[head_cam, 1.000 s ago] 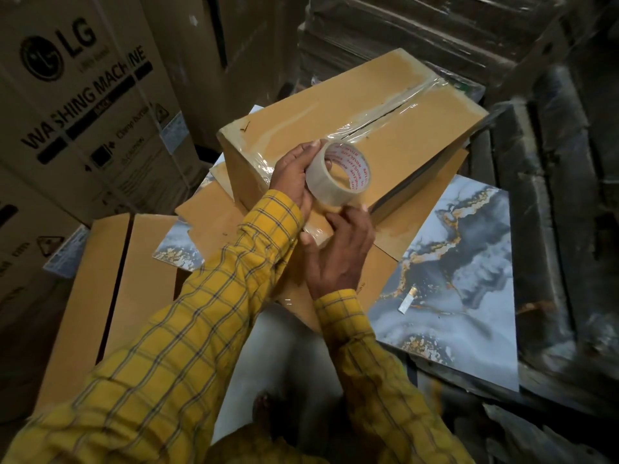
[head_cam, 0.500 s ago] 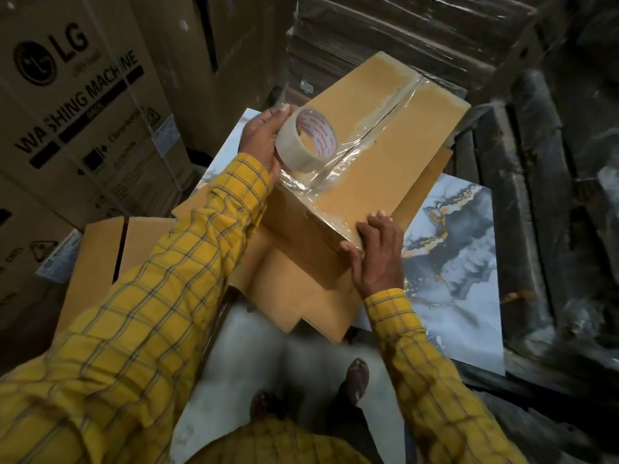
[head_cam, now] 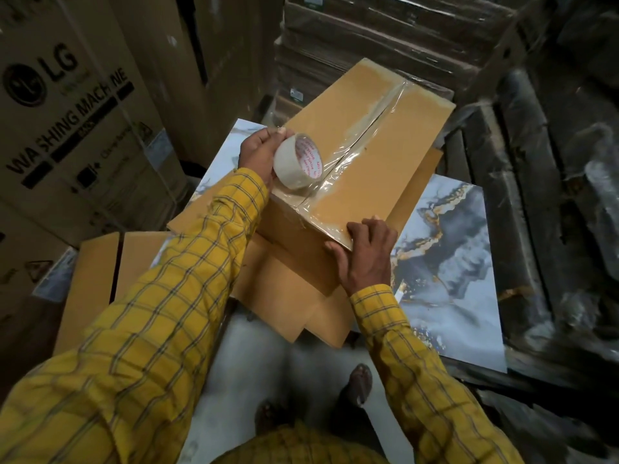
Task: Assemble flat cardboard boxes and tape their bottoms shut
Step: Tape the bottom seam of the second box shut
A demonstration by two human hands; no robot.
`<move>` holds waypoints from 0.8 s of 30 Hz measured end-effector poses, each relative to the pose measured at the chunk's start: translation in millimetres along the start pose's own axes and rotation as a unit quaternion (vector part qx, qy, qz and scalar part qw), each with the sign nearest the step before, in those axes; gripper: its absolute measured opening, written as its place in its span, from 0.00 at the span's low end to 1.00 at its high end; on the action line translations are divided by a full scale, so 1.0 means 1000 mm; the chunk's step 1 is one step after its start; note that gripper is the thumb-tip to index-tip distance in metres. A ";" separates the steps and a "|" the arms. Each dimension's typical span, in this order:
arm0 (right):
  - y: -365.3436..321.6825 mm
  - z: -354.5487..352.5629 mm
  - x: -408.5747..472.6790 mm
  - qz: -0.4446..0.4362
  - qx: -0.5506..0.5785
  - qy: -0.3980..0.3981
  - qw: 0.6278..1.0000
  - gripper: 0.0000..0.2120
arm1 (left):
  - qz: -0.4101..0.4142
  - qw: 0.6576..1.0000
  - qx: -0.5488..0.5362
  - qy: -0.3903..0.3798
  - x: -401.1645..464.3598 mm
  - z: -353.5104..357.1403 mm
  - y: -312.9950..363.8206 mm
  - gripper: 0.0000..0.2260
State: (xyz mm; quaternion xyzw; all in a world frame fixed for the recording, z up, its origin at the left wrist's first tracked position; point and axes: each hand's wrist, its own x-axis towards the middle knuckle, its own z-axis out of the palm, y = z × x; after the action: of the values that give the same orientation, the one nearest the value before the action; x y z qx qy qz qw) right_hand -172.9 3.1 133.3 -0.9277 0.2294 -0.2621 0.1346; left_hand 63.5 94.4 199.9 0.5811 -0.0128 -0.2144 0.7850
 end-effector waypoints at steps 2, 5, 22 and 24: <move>0.002 -0.006 -0.004 -0.006 0.025 0.003 1.000 0.22 | -0.005 1.000 0.010 0.000 0.000 -0.002 0.000 0.06; 0.002 -0.015 -0.004 0.008 0.050 0.008 0.999 0.26 | -0.006 1.000 0.020 -0.002 0.001 -0.003 -0.001 0.06; 0.038 -0.024 0.000 -0.111 0.072 -0.020 0.991 0.33 | 0.007 0.998 0.058 0.006 0.004 0.002 -0.004 0.09; 0.042 -0.019 0.003 -0.128 0.056 -0.001 0.990 0.33 | 0.006 0.998 0.066 0.013 0.004 0.003 -0.004 0.08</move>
State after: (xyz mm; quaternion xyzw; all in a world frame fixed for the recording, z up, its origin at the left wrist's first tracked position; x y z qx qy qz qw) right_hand -196.0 -36.9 134.8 -0.9406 0.0936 -0.2887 0.1522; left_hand 64.9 89.8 196.6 0.6344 -0.0197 -0.2006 0.7463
